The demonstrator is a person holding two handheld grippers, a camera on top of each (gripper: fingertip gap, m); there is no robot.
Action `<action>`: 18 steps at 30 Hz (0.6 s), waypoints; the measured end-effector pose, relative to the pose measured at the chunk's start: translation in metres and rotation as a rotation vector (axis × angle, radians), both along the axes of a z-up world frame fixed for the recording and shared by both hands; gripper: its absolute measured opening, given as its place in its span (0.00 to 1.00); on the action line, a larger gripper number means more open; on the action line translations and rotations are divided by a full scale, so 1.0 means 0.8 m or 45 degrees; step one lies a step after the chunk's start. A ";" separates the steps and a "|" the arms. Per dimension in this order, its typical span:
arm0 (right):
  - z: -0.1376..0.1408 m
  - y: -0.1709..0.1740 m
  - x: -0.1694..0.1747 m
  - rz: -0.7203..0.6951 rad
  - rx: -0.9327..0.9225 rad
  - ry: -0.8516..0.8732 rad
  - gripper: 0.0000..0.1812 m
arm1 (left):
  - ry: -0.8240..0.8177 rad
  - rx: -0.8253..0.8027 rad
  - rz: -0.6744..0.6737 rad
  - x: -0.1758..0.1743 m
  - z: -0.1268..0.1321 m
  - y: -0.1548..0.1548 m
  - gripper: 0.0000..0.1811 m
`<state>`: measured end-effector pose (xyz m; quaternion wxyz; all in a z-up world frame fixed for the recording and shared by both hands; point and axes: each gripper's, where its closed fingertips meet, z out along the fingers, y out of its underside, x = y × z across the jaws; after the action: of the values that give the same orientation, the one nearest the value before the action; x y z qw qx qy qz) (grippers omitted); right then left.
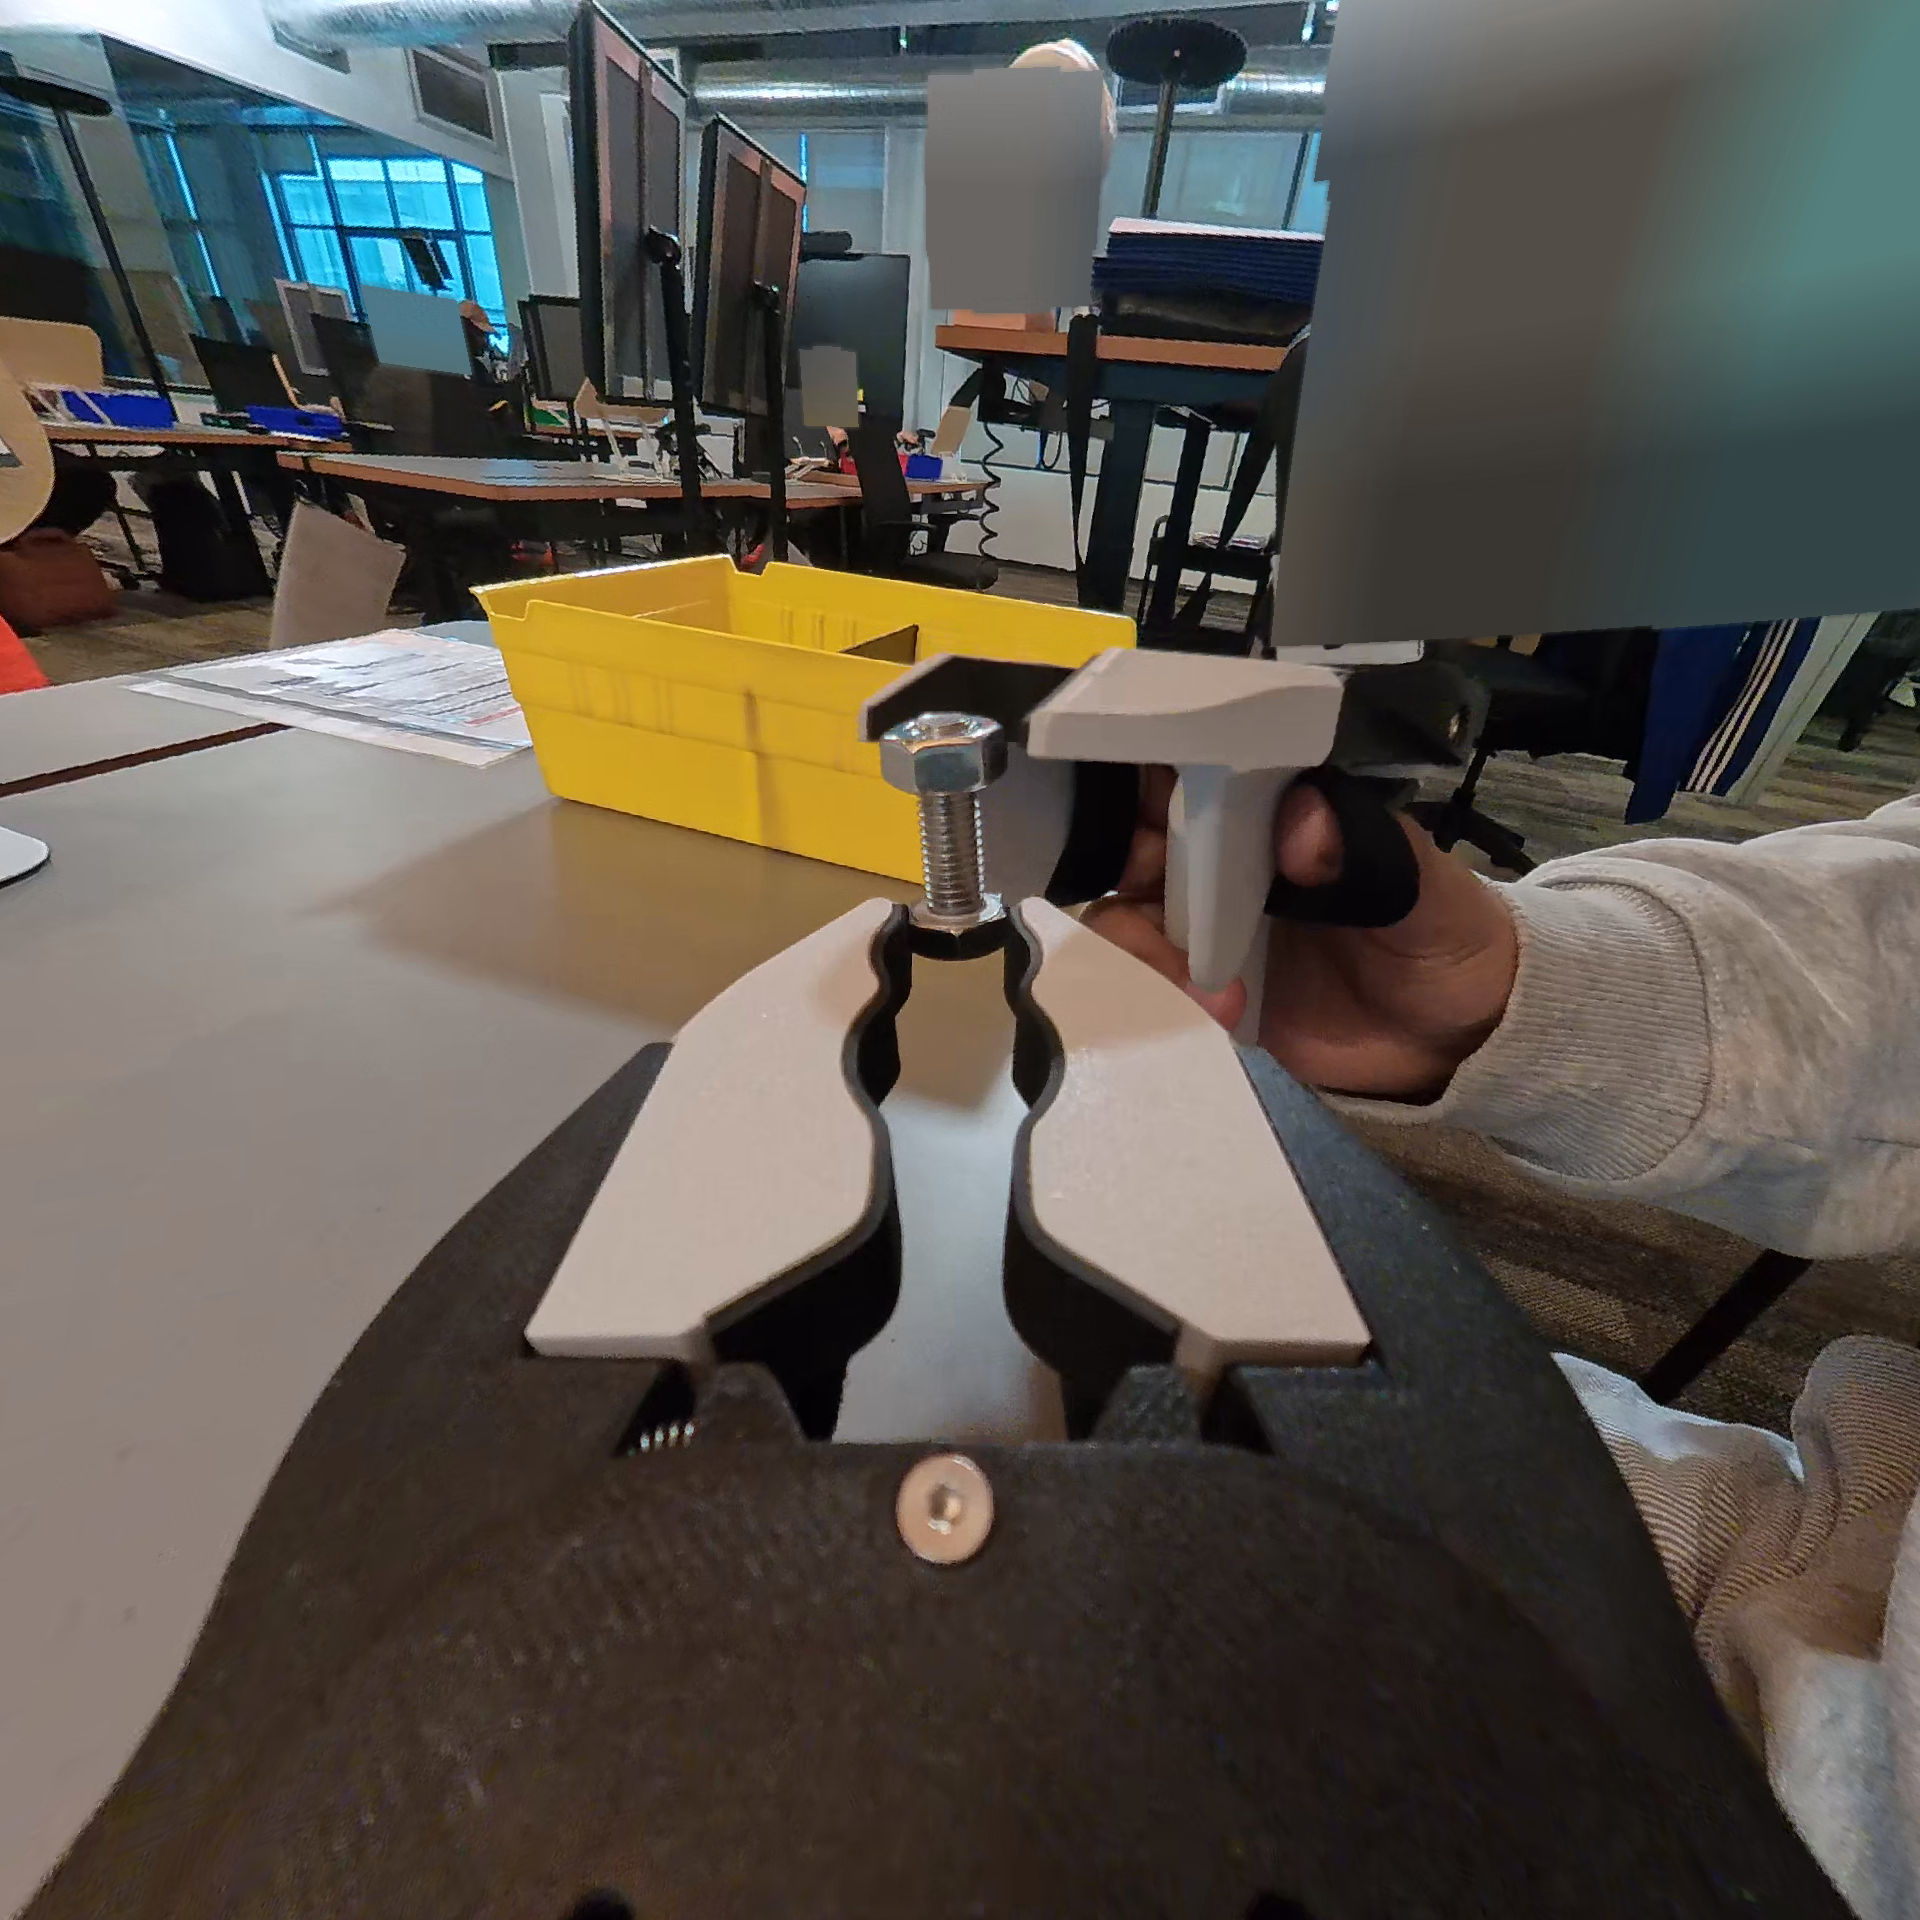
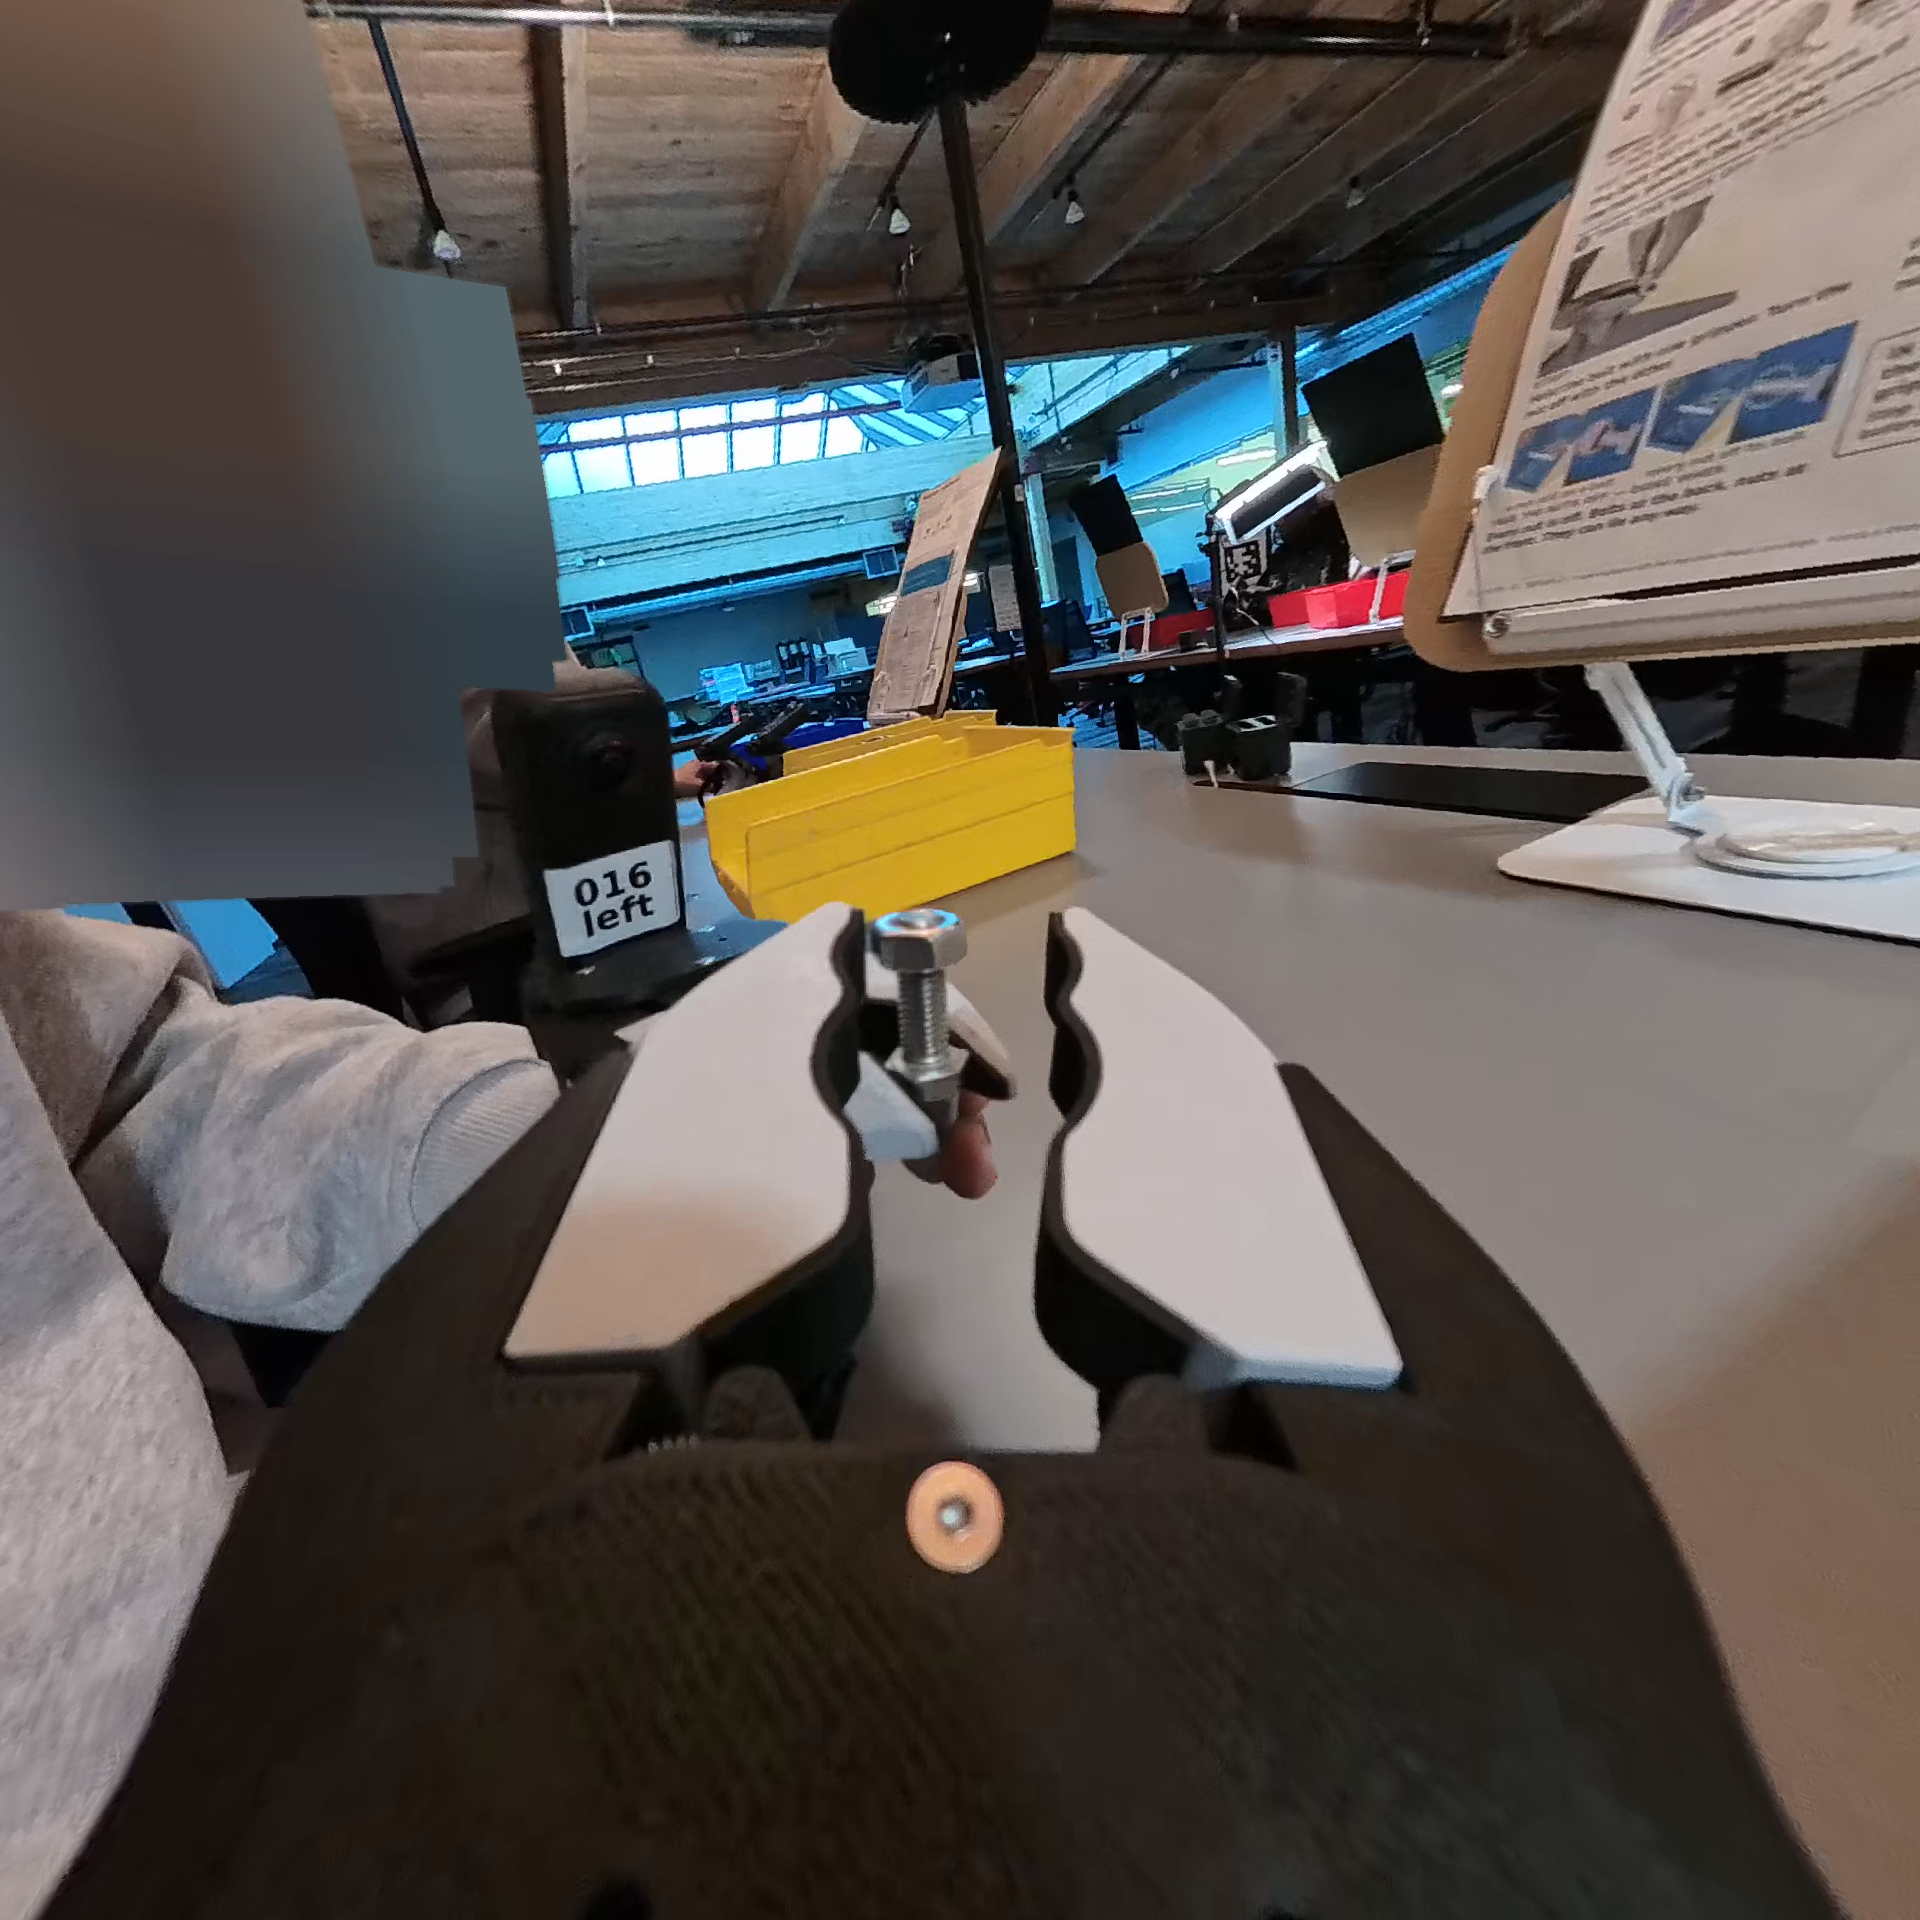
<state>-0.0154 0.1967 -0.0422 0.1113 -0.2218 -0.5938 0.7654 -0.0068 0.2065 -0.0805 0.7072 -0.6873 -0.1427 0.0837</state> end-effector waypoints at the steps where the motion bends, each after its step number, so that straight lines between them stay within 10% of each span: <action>1: -0.001 -0.002 0.001 0.002 0.017 0.007 0.18 | -0.001 0.001 0.000 0.000 0.000 0.000 0.09; 18: -0.004 -0.004 0.000 -0.007 0.042 0.010 0.18 | -0.004 -0.001 0.001 0.000 0.000 0.000 0.09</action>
<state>-0.0151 0.1939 -0.0453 0.1195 -0.2186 -0.6053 0.7560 -0.0070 0.2065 -0.0806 0.7068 -0.6876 -0.1441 0.0830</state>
